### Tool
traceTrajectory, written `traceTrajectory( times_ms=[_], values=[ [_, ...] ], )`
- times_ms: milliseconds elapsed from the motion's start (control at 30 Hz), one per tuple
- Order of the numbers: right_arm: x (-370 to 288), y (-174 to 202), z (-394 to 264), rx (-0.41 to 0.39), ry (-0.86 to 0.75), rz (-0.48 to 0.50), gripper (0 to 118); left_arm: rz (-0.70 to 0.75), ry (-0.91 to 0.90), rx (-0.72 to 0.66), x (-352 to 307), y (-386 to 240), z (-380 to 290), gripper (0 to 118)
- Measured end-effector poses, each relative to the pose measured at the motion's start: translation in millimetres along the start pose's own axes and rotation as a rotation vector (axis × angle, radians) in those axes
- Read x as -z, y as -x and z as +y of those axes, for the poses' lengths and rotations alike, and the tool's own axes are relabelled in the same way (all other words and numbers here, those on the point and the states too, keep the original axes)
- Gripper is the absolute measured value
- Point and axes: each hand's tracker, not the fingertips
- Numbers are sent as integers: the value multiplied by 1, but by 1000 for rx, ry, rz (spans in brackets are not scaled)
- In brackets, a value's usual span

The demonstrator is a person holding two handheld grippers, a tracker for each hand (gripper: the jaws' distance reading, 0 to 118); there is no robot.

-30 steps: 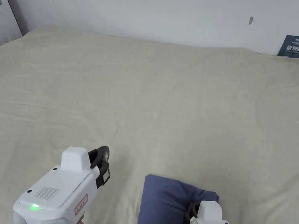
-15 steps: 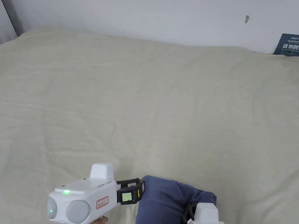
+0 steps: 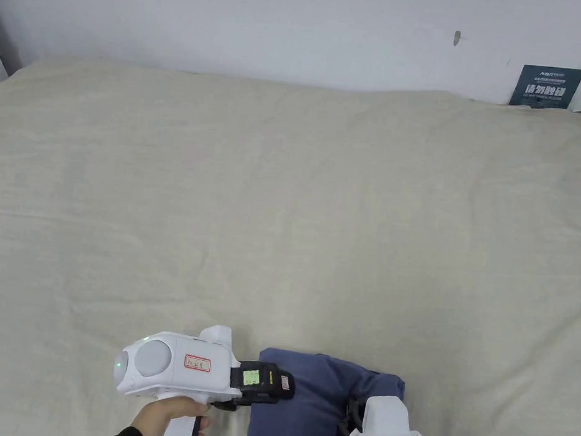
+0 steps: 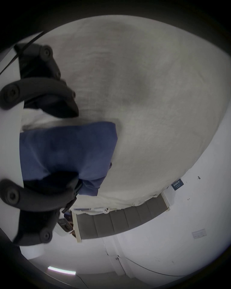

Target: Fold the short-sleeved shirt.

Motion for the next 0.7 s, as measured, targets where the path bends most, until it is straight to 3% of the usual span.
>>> traceTrajectory(
  times_ms=[67, 267, 467, 700],
  values=[
    [0, 0, 0, 1, 1, 1, 0, -32, 35, -14, 0, -1, -3, 46],
    [0, -1, 2, 6, 7, 5, 0, -23, 34, -3, 1, -5, -8, 24],
    [-14, -6, 20, 10, -8, 25, 0, -22, -14, 54, -13, -12, -4, 20],
    [-66, -17, 88, -29, -219, 13, 0, 24, -46, 125, -61, -2, 22, 20]
  ],
)
